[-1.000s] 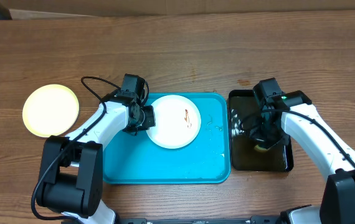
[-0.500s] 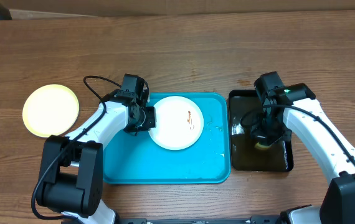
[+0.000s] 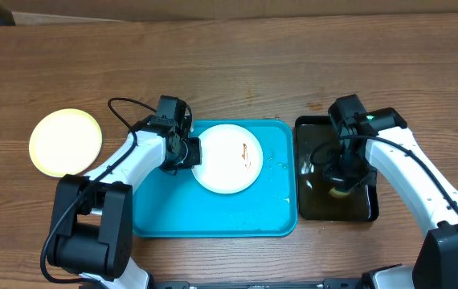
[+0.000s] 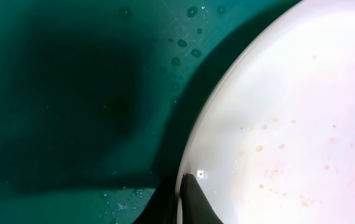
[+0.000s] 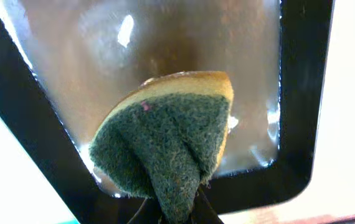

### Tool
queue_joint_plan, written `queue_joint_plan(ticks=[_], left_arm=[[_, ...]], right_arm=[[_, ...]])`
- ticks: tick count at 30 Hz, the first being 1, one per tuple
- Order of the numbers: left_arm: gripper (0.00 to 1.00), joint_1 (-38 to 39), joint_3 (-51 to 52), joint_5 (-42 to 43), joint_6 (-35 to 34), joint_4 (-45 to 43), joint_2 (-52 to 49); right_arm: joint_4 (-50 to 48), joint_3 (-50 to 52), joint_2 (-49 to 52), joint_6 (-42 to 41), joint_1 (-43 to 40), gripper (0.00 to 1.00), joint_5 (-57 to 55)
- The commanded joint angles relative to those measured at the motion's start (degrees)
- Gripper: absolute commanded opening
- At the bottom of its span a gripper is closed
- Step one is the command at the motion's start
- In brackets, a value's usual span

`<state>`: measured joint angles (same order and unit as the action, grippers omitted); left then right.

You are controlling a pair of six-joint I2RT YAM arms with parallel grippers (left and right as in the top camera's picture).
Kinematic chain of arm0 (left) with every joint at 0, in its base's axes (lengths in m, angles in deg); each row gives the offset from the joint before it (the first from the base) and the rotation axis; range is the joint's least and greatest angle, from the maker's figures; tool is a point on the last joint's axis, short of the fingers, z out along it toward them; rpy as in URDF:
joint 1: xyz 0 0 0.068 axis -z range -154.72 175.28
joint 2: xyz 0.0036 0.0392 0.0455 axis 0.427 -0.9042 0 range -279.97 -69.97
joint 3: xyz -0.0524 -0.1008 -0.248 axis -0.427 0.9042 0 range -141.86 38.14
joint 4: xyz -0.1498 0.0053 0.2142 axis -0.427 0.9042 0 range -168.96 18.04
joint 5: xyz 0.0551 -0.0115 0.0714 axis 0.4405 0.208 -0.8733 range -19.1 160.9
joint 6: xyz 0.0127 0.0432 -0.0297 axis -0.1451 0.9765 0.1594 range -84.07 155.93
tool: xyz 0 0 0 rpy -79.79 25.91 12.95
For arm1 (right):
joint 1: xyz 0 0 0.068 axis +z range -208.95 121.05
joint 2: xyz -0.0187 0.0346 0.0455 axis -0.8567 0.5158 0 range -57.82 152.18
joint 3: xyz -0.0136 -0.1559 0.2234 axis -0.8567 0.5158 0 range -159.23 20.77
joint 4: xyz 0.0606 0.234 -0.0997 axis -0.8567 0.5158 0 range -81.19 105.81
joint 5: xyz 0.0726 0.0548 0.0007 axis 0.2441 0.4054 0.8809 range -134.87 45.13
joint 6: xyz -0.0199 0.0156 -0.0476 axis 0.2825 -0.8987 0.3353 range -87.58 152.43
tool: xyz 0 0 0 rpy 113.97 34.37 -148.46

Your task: Clean dirty plates on tray and stack at the side

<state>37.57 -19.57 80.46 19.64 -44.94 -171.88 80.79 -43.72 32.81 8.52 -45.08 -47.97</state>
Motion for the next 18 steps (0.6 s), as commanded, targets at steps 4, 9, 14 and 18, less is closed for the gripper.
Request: queue_joint_plan(ticks=[4, 9, 14, 18], left_arm=[[0.04, 0.1, 1.4, -0.3, 1.5, 0.3, -1.9], [0.04, 0.1, 1.4, -0.3, 1.5, 0.3, -1.9], [0.04, 0.1, 1.4, -0.2, 1.5, 0.3, -1.9], [0.04, 0.1, 1.4, 1.1, 1.5, 0.1, -1.9]], right_arm=[[-0.2, -0.5, -1.2, 0.4, -0.5, 0.04, -2.9], [-1.2, -0.5, -1.2, 2.3, -0.9, 0.04, 1.4], [-1.9, -0.7, -1.2, 3.4, -1.0, 0.04, 6.4], [-5.2, -4.2, -1.2, 3.4, -0.4, 0.04, 17.5]])
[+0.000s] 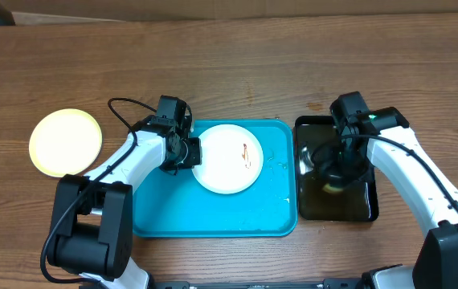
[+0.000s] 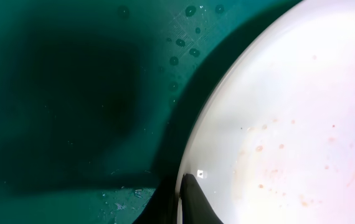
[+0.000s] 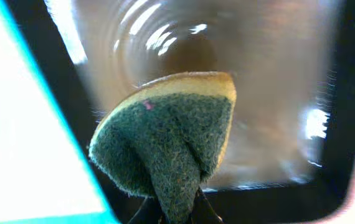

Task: Clean dirty plates on tray and stack at the side
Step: 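Carry the sponge left over the white plate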

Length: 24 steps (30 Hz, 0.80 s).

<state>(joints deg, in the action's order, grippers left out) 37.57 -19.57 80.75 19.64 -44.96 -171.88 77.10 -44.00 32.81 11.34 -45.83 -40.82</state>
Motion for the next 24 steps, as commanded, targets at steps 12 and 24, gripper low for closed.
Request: queue_joint_plan(ticks=[12, 24], left_arm=[[0.05, 0.1, 1.4, 0.7, 1.6, -0.2, -1.9], [0.05, 0.1, 1.4, 0.7, 1.6, -0.2, -1.9]], right_arm=[[-25.0, -8.2, 0.5, -3.5, 20.5, 0.04, 0.4], [-38.4, -8.1, 13.9, -9.2, 29.6, 0.04, -19.4]])
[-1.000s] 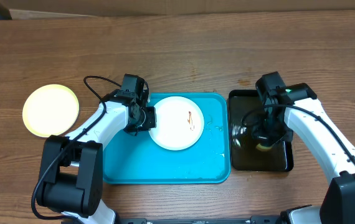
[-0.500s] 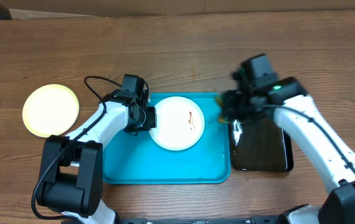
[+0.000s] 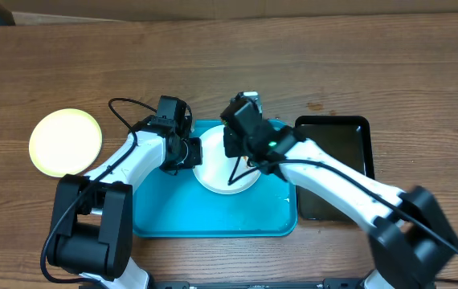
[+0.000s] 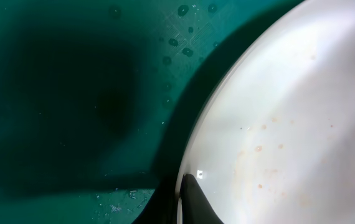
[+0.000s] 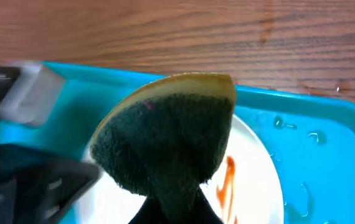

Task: Clean dirty plates on tray and stack at the side
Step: 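Carry the sponge left over the white plate, then wipe the sauce on the white plate with the sponge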

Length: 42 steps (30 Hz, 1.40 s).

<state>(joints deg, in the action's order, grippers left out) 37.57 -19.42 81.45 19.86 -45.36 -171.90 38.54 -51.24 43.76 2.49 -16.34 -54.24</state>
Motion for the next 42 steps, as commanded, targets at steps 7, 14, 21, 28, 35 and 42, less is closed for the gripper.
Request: queue_joint_plan(ticks=[7, 14, 21, 28, 35, 42], left_arm=[[0.06, 0.1, 1.2, 0.0, 1.4, 0.0, -1.8], [0.06, 0.1, 1.2, 0.0, 1.4, 0.0, -1.8], [0.07, 0.1, 1.2, 0.0, 1.8, 0.0, -1.8], [0.09, 0.1, 1.2, 0.0, 1.8, 0.1, -1.8], [0.09, 0.1, 1.2, 0.0, 2.0, 0.1, -1.8], [0.09, 0.1, 1.2, 0.0, 2.0, 0.2, -1.8]], right_arm=[[5.7, -0.9, 3.6, -2.1, 0.1, 0.03, -4.2], [9.1, -0.7, 4.2, -2.1, 0.1, 0.04, 0.0], [10.0, -0.7, 4.4, -2.1, 0.1, 0.61, 0.0], [6.5, -0.7, 4.4, -1.9, -0.5, 0.75, 0.0], [6.6, -0.7, 7.1, -1.9, -0.6, 0.56, 0.0], [7.5, -0.7, 11.4, -2.7, -0.6, 0.04, 0.3]])
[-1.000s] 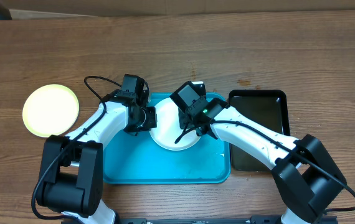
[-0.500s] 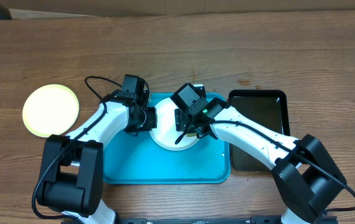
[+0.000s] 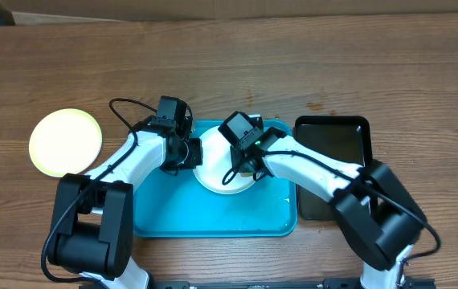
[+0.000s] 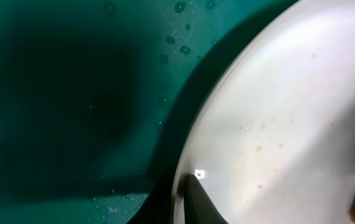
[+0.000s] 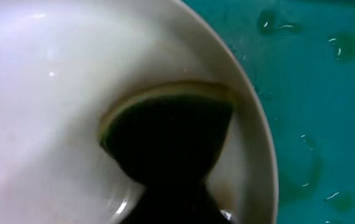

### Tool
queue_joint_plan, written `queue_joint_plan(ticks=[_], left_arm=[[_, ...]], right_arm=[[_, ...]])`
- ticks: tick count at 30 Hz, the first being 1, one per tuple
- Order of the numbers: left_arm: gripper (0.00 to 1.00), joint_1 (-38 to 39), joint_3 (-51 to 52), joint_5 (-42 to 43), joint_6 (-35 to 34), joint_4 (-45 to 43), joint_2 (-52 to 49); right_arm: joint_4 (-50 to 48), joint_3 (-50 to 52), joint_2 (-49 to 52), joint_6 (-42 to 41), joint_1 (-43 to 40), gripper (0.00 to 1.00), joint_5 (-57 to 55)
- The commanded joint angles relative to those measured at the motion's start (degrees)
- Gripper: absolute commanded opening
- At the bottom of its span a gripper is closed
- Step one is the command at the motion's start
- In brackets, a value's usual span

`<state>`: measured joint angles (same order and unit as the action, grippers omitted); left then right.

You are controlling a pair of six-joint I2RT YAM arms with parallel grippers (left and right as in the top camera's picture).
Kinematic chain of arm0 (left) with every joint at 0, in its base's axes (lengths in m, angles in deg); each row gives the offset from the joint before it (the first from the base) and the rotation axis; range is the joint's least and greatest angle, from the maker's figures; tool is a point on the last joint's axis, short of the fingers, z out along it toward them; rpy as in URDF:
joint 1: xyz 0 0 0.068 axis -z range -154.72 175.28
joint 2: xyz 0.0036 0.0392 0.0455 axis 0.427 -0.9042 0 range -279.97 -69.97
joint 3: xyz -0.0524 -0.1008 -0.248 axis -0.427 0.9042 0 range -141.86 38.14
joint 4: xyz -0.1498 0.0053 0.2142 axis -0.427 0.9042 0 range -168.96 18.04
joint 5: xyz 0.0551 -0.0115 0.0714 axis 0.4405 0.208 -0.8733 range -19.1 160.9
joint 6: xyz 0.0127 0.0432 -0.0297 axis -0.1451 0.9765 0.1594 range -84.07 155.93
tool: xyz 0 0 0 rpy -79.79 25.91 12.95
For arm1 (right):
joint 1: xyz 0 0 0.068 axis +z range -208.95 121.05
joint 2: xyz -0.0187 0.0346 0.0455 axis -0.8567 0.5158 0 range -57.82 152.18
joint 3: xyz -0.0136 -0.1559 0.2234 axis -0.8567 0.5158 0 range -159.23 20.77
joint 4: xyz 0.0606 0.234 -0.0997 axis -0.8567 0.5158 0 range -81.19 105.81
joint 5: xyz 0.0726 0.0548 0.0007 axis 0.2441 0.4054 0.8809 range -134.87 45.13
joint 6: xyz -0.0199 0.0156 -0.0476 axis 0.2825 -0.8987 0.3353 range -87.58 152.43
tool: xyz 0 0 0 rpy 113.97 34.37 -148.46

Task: Clean dirty plates on tray and stack at the side
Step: 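Wipe the sauce on the white plate with the sponge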

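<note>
A white plate (image 3: 219, 164) with faint reddish specks lies on the blue tray (image 3: 173, 217). My left gripper (image 3: 190, 152) is shut on the plate's left rim (image 4: 187, 180), one finger over the rim and one under it. My right gripper (image 3: 247, 164) is shut on a green and yellow sponge (image 5: 168, 134), which presses down on the plate's inner face (image 5: 47, 93) near its right edge. A clean yellow plate (image 3: 66, 142) sits on the table at the far left.
A black basin (image 3: 337, 172) of murky water stands right of the tray. Water drops (image 5: 277, 22) dot the tray's surface. The wooden table (image 3: 237, 64) stretches behind the tray.
My right gripper has come down from just above the plate, and the sponge now presses on the plate. The red streak seen then is covered. The left gripper holds the rim as before.
My right gripper first held the sponge in the black basin's water, while the left gripper held the white plate's rim on the tray. Then the sponge was above the plate and its red streak. Now the sponge rests on the plate.
</note>
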<state>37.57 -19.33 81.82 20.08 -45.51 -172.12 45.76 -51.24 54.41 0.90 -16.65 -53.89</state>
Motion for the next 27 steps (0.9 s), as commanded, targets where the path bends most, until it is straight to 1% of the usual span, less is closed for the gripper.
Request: queue_joint_plan(ticks=[1, 4, 8, 12, 17, 19, 22, 27], left_arm=[[0.09, 0.1, 1.1, -0.4, 1.7, 0.3, -1.6], [0.09, 0.1, 1.1, -0.4, 1.7, 0.3, -1.6], [0.08, 0.1, 1.1, -0.4, 1.7, 0.3, -1.6], [0.09, 0.1, 1.1, -0.4, 1.7, 0.3, -1.6], [0.09, 0.1, 1.1, -0.4, 1.7, 0.3, -1.6], [0.09, 0.1, 1.1, -0.4, 1.7, 0.3, -1.6], [0.09, 0.1, 1.1, -0.4, 1.7, 0.3, -1.6], [0.09, 0.1, 1.1, -0.4, 1.7, 0.3, -1.6]], right_arm=[[0.4, -0.7, 0.7, -3.0, -0.5, 0.04, -0.5], [0.5, -0.7, 0.8, -6.6, -0.7, 0.04, -0.3], [0.5, -0.7, 1.7, -6.8, -0.6, 0.04, 2.6], [-0.4, -0.7, 4.6, -9.0, -0.6, 0.04, 5.4], [-4.1, -0.7, 6.4, -8.9, -0.6, 0.04, 14.5], [-6.6, -0.8, 6.2, -7.1, -0.7, 0.04, 19.5], [-9.7, -1.1, 5.3, -1.7, -1.5, 0.04, 26.4], [-5.0, -5.3, 0.1, 6.5, -5.0, 0.04, 30.0]])
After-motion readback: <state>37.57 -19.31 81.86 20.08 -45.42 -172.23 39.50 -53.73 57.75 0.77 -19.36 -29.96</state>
